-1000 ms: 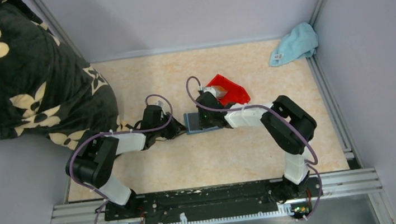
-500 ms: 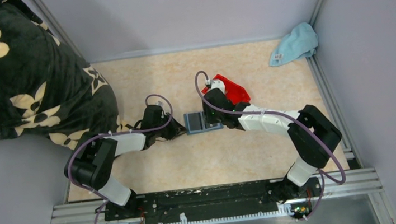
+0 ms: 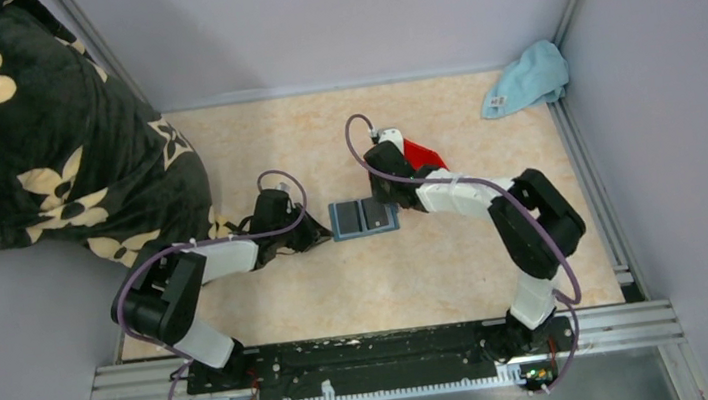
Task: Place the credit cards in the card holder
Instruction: Move the storage box to the center of the board.
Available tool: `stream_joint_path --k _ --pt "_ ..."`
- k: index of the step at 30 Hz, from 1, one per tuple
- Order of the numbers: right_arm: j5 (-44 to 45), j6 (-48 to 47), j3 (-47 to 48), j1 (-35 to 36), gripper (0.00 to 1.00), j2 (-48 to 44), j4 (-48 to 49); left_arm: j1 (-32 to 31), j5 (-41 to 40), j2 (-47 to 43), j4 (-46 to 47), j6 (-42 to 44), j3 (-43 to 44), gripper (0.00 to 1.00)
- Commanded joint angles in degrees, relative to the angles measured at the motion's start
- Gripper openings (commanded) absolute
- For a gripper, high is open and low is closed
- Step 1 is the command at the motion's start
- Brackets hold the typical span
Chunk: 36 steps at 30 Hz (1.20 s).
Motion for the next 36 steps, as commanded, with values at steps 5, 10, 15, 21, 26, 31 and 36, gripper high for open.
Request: stream_joint_path --k 5,10,15,21,26,31,36 --pt "0.0 -4.5 10.8 -2.1 0.38 8.6 1.3 0.7 -3.0 1.0 -7.6 3.0 -2.0 0.23" --pt "2.1 -6.3 13.9 -3.8 0.38 12.3 1.9 0.7 -2.8 1.8 -7.5 3.0 -1.5 0.23" --pt "4.4 -8.5 16.5 -6.3 0.38 14.7 2.4 0.9 -2.6 2.4 -7.3 3.0 -1.2 0.23" --pt "5.4 -11.4 21.7 -9.7 0.38 18.1 2.8 1.0 -2.8 2.7 -7.3 3.0 -1.2 0.23" --pt "2.2 -12.7 26.9 -10.7 0.38 21.0 2.2 1.3 -3.3 2.8 -7.9 3.3 -1.0 0.23" --pt "-2.5 -10.4 23.7 -10.6 0.38 17.2 0.1 2.2 -3.6 2.4 -8.0 3.8 -1.5 0.24" --pt "-6.1 -5.2 7.7 -10.6 0.38 6.2 5.2 2.4 -3.0 3.4 -7.3 3.9 -1.7 0.24"
